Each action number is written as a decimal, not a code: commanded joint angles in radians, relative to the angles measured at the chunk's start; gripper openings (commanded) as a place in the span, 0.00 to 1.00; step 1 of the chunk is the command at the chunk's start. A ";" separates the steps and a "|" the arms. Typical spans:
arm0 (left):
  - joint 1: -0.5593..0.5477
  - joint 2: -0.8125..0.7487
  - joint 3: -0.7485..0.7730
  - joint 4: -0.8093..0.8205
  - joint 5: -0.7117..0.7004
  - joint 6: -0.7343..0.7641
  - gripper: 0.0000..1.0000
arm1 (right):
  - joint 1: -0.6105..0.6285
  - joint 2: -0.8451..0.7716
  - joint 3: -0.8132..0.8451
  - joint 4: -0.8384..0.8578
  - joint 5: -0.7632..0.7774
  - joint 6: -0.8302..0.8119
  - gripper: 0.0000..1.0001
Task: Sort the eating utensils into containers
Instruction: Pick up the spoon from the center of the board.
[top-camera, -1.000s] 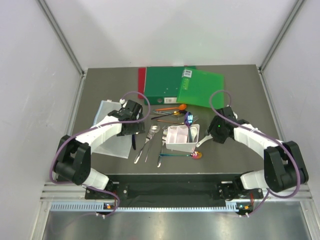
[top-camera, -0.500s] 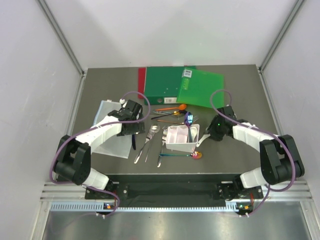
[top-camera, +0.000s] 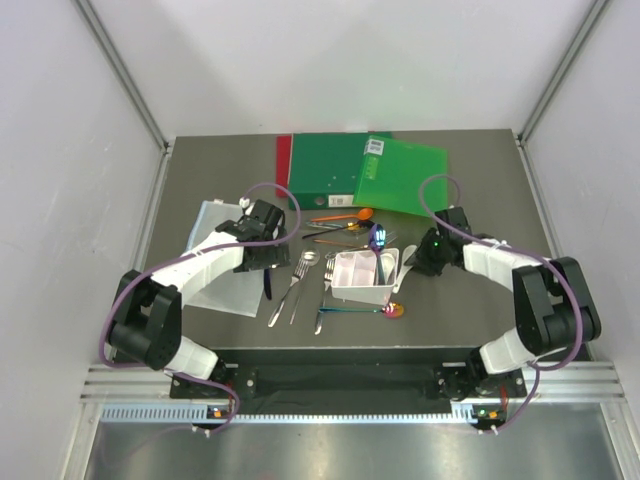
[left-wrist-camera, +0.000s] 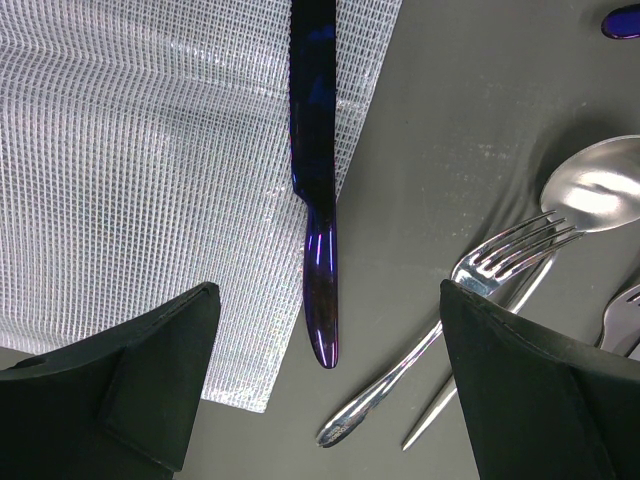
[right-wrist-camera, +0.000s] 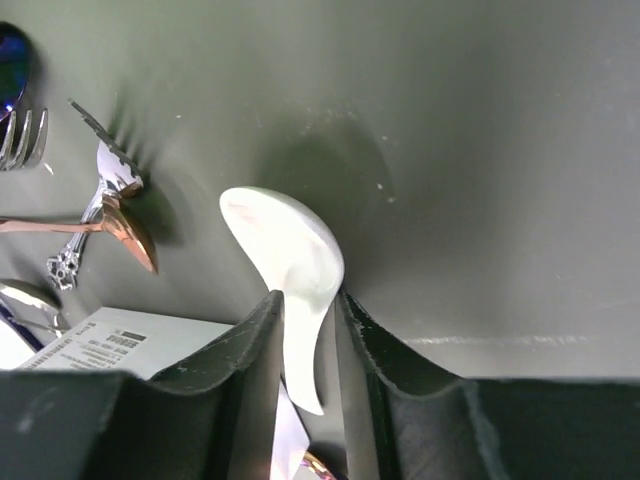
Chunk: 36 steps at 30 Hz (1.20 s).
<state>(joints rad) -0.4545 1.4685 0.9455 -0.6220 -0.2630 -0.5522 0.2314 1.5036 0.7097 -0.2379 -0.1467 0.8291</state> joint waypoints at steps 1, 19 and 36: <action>-0.006 -0.020 0.004 0.016 -0.013 -0.012 0.96 | -0.012 0.076 -0.015 -0.070 0.023 -0.045 0.26; -0.007 -0.022 0.009 0.016 -0.016 -0.014 0.96 | -0.018 -0.045 0.017 -0.156 0.113 -0.051 0.00; -0.007 -0.027 0.004 0.016 -0.010 -0.014 0.96 | -0.017 -0.105 0.119 -0.258 0.196 -0.163 0.00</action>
<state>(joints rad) -0.4572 1.4685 0.9455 -0.6220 -0.2630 -0.5522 0.2214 1.3853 0.7944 -0.4786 0.0330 0.6941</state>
